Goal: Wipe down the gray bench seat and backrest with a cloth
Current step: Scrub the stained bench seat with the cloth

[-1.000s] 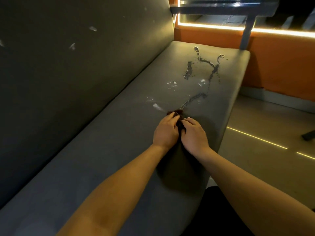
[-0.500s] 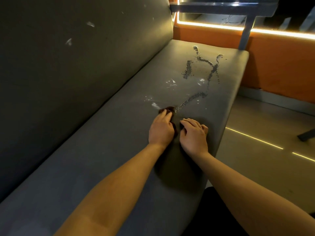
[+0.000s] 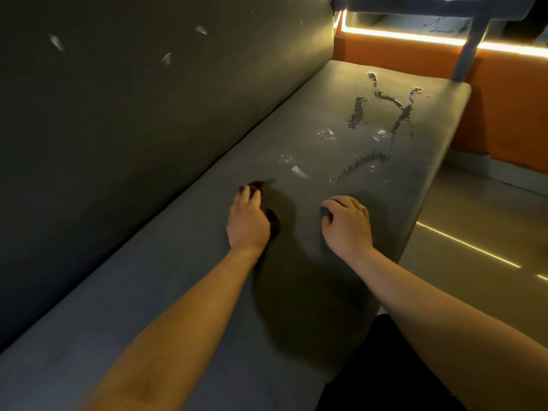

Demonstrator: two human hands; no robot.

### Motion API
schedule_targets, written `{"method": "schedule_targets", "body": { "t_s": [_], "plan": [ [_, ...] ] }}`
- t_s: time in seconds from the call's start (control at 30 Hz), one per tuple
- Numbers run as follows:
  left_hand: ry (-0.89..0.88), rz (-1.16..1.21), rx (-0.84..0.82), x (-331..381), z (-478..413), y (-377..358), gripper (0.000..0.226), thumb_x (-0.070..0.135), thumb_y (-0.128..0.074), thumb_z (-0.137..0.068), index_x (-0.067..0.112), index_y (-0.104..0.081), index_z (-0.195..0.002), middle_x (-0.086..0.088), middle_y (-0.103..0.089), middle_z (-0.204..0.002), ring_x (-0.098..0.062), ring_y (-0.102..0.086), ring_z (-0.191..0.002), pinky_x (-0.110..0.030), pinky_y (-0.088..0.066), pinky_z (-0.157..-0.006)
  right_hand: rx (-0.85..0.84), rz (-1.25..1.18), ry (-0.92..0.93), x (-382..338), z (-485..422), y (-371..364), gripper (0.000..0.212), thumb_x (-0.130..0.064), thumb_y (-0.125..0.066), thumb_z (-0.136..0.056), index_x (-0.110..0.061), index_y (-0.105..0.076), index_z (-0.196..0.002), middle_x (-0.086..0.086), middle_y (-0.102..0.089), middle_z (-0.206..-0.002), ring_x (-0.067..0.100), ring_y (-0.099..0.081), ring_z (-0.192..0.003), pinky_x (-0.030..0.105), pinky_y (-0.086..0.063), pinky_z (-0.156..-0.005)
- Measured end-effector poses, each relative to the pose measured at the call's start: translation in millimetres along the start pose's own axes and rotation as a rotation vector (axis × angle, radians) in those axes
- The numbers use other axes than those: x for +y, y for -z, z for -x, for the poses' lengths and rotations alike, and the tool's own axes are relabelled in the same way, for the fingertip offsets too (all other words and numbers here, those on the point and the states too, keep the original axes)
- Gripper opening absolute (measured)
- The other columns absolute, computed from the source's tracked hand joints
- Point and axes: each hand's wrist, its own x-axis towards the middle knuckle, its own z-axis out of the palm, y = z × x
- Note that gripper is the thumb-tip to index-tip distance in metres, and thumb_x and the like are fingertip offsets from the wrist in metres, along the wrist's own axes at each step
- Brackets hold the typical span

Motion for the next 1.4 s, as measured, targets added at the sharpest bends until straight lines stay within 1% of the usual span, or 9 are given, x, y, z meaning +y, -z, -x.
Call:
{"method": "schedule_targets", "body": {
  "t_s": [0.2,0.4,0.57,0.67,0.77,0.9,1.03,1.17,1.4],
  "plan": [
    [0.247,0.003,0.035,-46.5,8.6,17.0,0.055,0.023,-0.034,-0.106,0.016,-0.028,-0.16,-0.008,-0.013,-0.169,-0.026,-0.01,-0.156,-0.043,-0.019,-0.126,-0.087,-0.016,0.123,-44.3,14.2,-21.3,0.034,-0.027,-0.054,-0.102,-0.024,-0.061,-0.135,-0.005,-0.057,-0.14,0.019,-0.045,-0.136,0.039,-0.031,-0.118],
    [0.084,0.101,-0.102,10.8,28.5,-5.3,0.054,0.017,-0.034,-0.103,0.013,-0.033,-0.157,-0.011,-0.019,-0.168,-0.028,-0.015,-0.154,-0.039,-0.018,-0.124,-0.081,-0.104,0.034,-44.1,12.3,-19.1,0.032,-0.018,-0.054,-0.1,-0.022,-0.066,-0.13,-0.004,-0.063,-0.135,0.017,-0.051,-0.131,0.037,-0.035,-0.114],
    [-0.041,0.185,-0.236,34.0,46.8,-8.0,0.052,0.018,-0.033,-0.106,0.018,-0.034,-0.158,-0.004,-0.018,-0.168,-0.023,-0.014,-0.155,-0.037,-0.018,-0.124,-0.111,-0.07,0.024,-45.7,21.6,-20.0,0.041,-0.014,-0.05,-0.102,-0.014,-0.058,-0.142,0.003,-0.054,-0.149,0.02,-0.042,-0.144,0.038,-0.03,-0.122],
    [-0.075,0.102,-0.16,3.9,43.7,8.3,0.054,0.012,-0.04,-0.103,0.017,-0.038,-0.156,-0.005,-0.022,-0.167,-0.024,-0.018,-0.154,-0.036,-0.018,-0.124,-0.096,-0.046,0.058,-51.0,27.8,-24.1,0.039,-0.015,-0.052,-0.102,-0.015,-0.059,-0.14,0.003,-0.055,-0.147,0.021,-0.042,-0.143,0.04,-0.029,-0.123],
    [0.107,-0.017,0.051,-50.7,40.4,30.3,0.055,0.01,-0.041,-0.1,0.014,-0.04,-0.155,-0.009,-0.023,-0.167,-0.028,-0.019,-0.153,-0.036,-0.017,-0.124,-0.081,-0.039,0.121,-54.8,36.4,-28.8,0.035,-0.02,-0.054,-0.102,-0.021,-0.062,-0.136,-0.002,-0.059,-0.142,0.02,-0.046,-0.139,0.041,-0.029,-0.122],
    [0.341,0.021,0.062,-85.1,47.1,38.0,0.054,0.023,-0.035,-0.106,0.016,-0.029,-0.159,-0.009,-0.013,-0.169,-0.027,-0.011,-0.156,-0.041,-0.019,-0.125,-0.099,-0.042,0.124,-53.2,40.8,-33.2,0.035,-0.022,-0.052,-0.103,-0.021,-0.061,-0.137,-0.003,-0.057,-0.143,0.019,-0.046,-0.138,0.038,-0.029,-0.12],
    [0.13,0.067,-0.038,-27.4,55.0,9.7,0.056,0.017,-0.036,-0.102,0.011,-0.032,-0.157,-0.014,-0.017,-0.168,-0.03,-0.014,-0.155,-0.038,-0.014,-0.125,-0.084,-0.058,0.114,-51.8,42.9,-33.5,0.035,-0.02,-0.053,-0.102,-0.022,-0.062,-0.136,-0.004,-0.057,-0.144,0.017,-0.045,-0.139,0.037,-0.029,-0.119],
    [0.004,0.1,-0.153,16.2,69.1,-4.6,0.055,0.022,-0.035,-0.106,0.018,-0.027,-0.16,-0.006,-0.013,-0.169,-0.024,-0.01,-0.156,-0.039,-0.017,-0.125,-0.081,-0.055,0.104,-50.6,44.5,-30.6,0.039,-0.015,-0.052,-0.101,-0.018,-0.061,-0.139,-0.001,-0.056,-0.147,0.019,-0.043,-0.142,0.037,-0.027,-0.121],
    [0.067,-0.079,-0.04,-50.1,55.7,22.7,0.06,0.023,-0.052,-0.102,0.018,-0.032,-0.158,-0.007,-0.017,-0.169,-0.027,-0.017,-0.154,-0.037,-0.018,-0.123,-0.071,-0.049,0.143,-48.0,49.4,-31.6,0.035,-0.018,-0.054,-0.103,-0.019,-0.062,-0.136,-0.001,-0.058,-0.144,0.019,-0.048,-0.138,0.036,-0.03,-0.119]
  ]
}}
